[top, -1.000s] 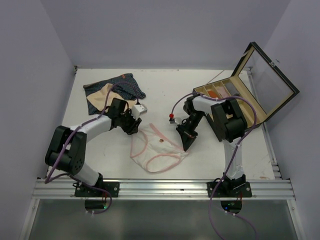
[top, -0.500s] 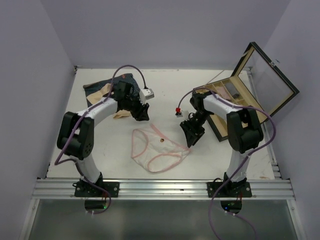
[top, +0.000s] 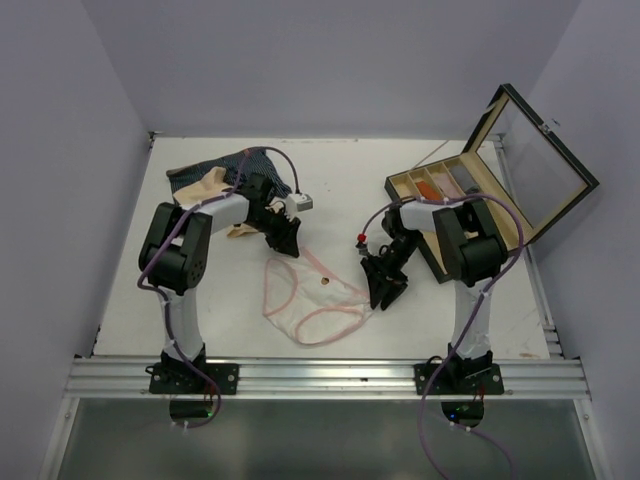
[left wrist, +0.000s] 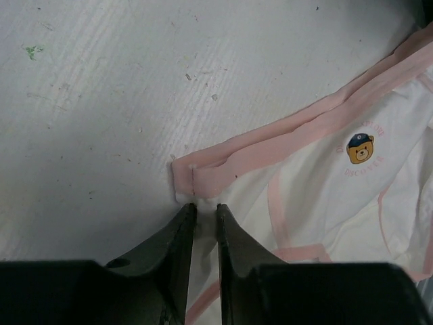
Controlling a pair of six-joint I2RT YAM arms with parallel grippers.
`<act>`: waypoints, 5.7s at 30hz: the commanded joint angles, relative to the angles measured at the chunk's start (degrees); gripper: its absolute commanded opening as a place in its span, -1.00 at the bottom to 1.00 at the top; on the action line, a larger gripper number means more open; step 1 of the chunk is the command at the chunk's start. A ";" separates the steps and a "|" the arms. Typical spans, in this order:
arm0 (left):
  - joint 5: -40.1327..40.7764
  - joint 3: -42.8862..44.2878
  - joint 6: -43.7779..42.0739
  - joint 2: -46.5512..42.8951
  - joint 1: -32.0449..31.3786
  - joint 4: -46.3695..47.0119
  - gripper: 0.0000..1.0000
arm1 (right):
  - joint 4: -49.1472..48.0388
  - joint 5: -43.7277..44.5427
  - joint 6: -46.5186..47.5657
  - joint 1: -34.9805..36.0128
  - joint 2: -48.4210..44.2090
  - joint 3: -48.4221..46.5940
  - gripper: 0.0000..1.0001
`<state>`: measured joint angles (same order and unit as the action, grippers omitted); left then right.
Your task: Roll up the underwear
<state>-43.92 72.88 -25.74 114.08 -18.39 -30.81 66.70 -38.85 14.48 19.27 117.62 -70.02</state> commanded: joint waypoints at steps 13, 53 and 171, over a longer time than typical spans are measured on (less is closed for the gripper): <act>5.87 -8.81 5.44 -12.38 3.79 9.35 -0.45 | 3.61 -3.24 -0.07 -5.03 13.33 -20.15 -1.00; 28.62 -8.10 -22.61 -10.73 -41.99 15.68 -0.31 | -3.50 -8.79 -3.58 -4.76 7.27 -6.53 -1.00; 27.83 -14.17 11.68 -18.11 1.52 13.14 -0.04 | -23.71 32.69 5.82 15.80 -17.60 -0.74 -0.17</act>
<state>-19.81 59.57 -14.92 97.43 -16.69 -19.51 47.24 -12.84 18.87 34.76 100.01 -73.08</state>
